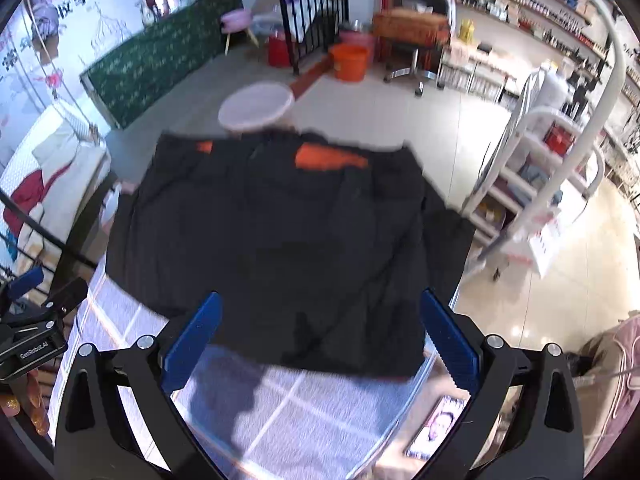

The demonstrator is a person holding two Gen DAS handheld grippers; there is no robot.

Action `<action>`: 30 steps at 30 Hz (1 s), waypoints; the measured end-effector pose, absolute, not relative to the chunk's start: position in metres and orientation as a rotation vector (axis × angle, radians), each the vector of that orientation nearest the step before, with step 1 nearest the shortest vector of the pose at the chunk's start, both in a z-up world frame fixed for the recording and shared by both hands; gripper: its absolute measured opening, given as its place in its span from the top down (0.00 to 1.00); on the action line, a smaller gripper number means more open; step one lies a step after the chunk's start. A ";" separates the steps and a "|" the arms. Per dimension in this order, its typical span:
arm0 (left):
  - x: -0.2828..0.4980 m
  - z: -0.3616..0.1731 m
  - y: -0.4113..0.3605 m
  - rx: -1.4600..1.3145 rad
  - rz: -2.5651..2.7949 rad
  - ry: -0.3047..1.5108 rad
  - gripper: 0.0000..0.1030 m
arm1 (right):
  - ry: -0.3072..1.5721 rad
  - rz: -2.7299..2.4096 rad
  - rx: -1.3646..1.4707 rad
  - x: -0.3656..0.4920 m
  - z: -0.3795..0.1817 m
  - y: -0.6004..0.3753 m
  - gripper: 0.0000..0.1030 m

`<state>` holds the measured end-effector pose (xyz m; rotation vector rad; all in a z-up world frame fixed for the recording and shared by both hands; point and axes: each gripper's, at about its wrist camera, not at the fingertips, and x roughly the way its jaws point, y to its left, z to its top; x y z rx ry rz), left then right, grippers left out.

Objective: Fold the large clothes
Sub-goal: 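Lower the folded jacket onto the sheet and open both grippers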

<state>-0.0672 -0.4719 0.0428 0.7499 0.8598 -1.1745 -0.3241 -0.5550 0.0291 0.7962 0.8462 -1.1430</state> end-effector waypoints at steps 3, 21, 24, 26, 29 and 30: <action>-0.074 0.041 -0.468 0.757 -1.177 0.885 0.06 | 0.890 -1.147 0.843 -0.322 0.020 -0.549 0.05; -0.094 0.042 -0.461 0.830 -1.173 0.867 0.06 | 0.855 -1.138 0.823 -0.325 0.036 -0.535 0.05; -0.092 0.040 -0.462 0.822 -1.169 0.892 0.06 | 0.857 -1.138 0.824 -0.324 0.036 -0.534 0.06; -0.092 0.040 -0.463 0.818 -1.170 0.891 0.06 | 0.862 -1.137 0.822 -0.324 0.036 -0.534 0.05; -0.093 0.038 -0.464 0.830 -1.171 0.889 0.06 | 0.867 -1.135 0.825 -0.323 0.033 -0.533 0.06; -0.094 0.038 -0.465 0.835 -1.173 0.887 0.06 | 0.867 -1.135 0.828 -0.323 0.033 -0.533 0.06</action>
